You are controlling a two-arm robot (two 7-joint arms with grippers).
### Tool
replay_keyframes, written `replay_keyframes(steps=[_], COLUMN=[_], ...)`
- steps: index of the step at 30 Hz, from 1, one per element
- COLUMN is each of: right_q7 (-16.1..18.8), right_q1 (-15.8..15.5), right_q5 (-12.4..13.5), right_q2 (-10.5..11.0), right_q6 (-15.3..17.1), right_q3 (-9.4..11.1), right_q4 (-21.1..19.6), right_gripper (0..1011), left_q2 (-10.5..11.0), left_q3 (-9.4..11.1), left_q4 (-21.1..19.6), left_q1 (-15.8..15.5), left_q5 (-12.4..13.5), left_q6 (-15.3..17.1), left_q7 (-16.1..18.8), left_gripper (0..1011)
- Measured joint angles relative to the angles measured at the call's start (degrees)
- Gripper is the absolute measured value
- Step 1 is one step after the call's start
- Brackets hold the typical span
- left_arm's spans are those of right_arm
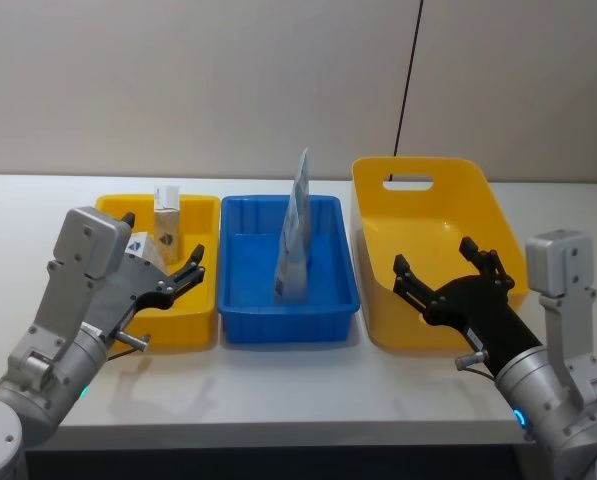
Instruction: Bimanual collaborative sorting of washing and personal care products
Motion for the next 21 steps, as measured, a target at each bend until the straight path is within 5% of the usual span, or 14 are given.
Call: replay_keyframes(steps=[21], right_q7=[0.0], right_q1=[0.0], right_q5=[0.0], right_q2=[0.0], right_q6=[0.0], right_q3=[0.0], right_q4=[0.0], right_gripper=[1002], left_q2=[-0.1], left_q3=[-0.1], left_q4=[-0.1], left_q1=[0.0], left_q5=[0.0], left_q6=[0.0], left_q7=[0.0], left_gripper=[1001])
